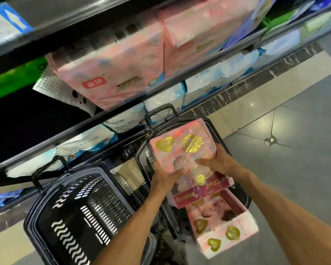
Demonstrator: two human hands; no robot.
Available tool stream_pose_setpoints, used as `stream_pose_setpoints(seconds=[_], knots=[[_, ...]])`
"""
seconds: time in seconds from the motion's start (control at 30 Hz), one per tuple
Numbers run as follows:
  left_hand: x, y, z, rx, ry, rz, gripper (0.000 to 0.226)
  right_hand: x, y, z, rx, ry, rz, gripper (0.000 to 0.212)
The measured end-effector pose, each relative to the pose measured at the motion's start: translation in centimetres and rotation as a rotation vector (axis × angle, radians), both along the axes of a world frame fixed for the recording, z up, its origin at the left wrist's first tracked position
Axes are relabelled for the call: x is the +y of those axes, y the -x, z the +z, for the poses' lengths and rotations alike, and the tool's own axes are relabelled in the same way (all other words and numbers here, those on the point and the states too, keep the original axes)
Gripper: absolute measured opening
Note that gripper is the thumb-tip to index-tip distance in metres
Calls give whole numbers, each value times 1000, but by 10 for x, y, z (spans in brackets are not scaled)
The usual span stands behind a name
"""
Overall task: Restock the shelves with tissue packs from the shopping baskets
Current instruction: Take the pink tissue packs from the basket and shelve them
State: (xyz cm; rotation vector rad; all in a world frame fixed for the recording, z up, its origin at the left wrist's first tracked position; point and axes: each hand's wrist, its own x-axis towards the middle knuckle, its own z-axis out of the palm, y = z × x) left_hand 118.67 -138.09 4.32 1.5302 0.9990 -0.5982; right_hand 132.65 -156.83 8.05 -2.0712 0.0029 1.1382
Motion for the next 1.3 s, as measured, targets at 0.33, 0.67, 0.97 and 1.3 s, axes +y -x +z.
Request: stream_pose_setpoints(seconds=[0.33,0.67,0.97,1.3], knots=[[40,43,69,-211,-84,42,121,22,44,45,-28,-85,-90,88],[89,109,197,-522,-164,111,94,70,111,188,-243,-326,35,57],[124,176,356,-763,-265,95,99,103,178,341,-404,-432,74,52],[159,208,513,-922,-516,94,124,137,212,503,-659,-557,147,44]])
